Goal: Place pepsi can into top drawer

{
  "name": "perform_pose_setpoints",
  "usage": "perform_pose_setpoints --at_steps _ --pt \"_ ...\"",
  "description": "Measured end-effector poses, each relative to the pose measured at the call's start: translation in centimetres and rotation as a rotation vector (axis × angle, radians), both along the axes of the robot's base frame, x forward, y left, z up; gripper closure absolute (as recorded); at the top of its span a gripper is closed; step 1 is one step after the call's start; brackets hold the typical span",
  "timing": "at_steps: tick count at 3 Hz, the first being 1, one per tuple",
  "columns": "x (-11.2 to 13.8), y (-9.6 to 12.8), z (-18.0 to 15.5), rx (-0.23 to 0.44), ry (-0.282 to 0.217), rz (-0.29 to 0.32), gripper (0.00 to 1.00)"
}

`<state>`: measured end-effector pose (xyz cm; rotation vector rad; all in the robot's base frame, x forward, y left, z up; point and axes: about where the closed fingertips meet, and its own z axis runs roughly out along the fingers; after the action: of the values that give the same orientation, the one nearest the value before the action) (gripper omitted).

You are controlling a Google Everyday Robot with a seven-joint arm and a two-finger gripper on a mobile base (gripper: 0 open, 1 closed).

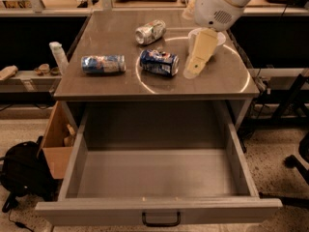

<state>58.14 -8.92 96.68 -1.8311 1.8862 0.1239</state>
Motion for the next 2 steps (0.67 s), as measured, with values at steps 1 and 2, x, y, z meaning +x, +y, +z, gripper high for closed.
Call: perform_pose_setpoints --at_steps 1,2 --pt "3.2 1.6 -0.6 -0.02 0.003 0.045 0.0" --pt "5.4 2.9 -1.4 -0.034 0.008 0.065 0.0"
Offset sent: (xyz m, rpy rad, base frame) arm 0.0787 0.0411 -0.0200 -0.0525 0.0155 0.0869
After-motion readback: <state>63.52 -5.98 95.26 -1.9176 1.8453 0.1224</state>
